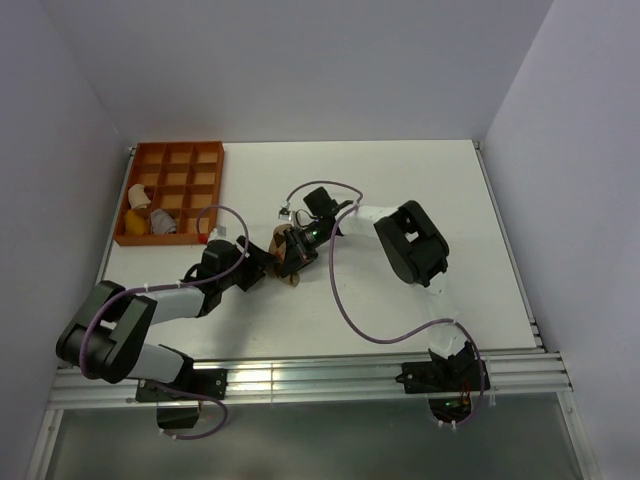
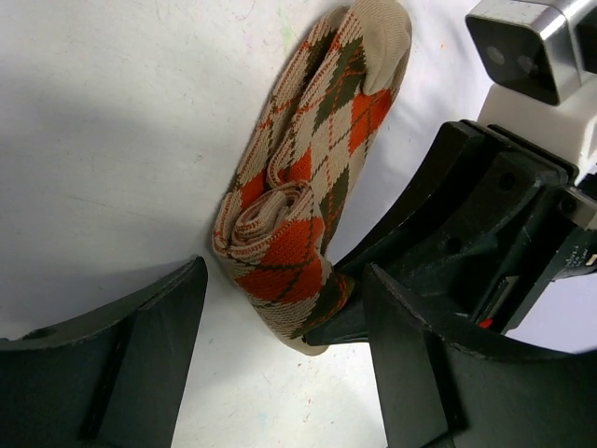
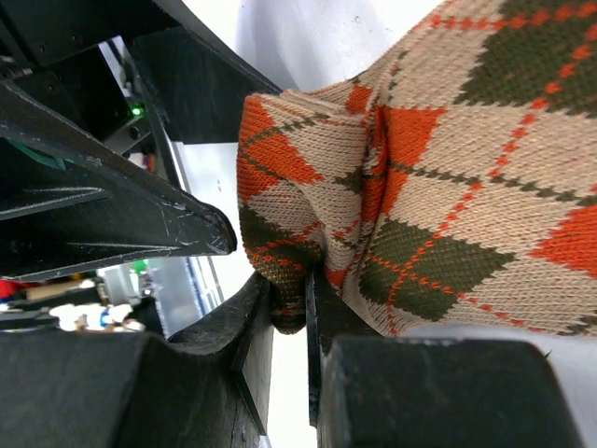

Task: Roll the socks
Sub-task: Roll the sock at the center of the board.

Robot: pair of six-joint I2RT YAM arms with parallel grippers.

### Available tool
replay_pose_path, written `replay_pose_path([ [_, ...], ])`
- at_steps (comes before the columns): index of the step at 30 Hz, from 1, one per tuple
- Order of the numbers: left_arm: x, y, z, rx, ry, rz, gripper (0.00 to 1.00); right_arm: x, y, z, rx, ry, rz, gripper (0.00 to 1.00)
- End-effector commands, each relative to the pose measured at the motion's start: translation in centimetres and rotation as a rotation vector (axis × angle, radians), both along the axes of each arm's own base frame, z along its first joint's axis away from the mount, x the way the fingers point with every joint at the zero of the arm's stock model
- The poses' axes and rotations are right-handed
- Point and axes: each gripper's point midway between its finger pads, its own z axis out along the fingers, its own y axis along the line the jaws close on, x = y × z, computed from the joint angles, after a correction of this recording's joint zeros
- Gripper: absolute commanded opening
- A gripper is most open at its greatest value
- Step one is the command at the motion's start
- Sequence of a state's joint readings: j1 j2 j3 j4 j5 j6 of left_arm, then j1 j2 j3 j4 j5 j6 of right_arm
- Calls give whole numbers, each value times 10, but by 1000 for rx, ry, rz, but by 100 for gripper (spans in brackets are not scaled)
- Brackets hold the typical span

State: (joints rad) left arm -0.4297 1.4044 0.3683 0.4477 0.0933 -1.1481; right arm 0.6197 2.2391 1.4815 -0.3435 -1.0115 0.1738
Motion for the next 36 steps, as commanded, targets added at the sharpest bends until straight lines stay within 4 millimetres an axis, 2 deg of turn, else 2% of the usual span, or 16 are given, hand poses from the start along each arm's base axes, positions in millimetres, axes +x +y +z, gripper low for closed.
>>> replay_pose_path([
  [1, -4, 7, -14, 41, 43, 36, 73, -7, -19, -43, -138, 103, -56, 0],
  [16, -5, 12, -39, 77, 112, 79, 69, 0, -25, -58, -170, 150, -96, 0],
  [22, -7, 13, -45, 86, 143, 83, 62, 2, -25, -59, -163, 161, -100, 0],
  [25, -6, 13, -48, 98, 155, 77, 50, 3, -25, -58, -162, 152, -105, 0],
  [26, -6, 12, -50, 104, 162, 72, 41, 4, -26, -57, -163, 147, -109, 0],
  [30, 5, 4, -49, 145, 172, 19, 22, 3, -32, -59, -189, 114, -124, 0],
  [32, 4, 4, -55, 176, 203, -6, 11, 3, -35, -57, -193, 88, -136, 0],
  [33, 12, 0, -49, 191, 182, -23, 9, 5, -37, -57, -207, 67, -152, 0],
  [34, 8, 3, -56, 222, 217, -35, 4, 6, -39, -52, -200, 34, -160, 0],
  [35, 19, 0, -48, 239, 192, -51, 1, 7, -40, -50, -202, 11, -171, 1],
  [36, 19, 0, -49, 257, 202, -64, 0, 13, -44, -50, -225, -35, -195, 3],
])
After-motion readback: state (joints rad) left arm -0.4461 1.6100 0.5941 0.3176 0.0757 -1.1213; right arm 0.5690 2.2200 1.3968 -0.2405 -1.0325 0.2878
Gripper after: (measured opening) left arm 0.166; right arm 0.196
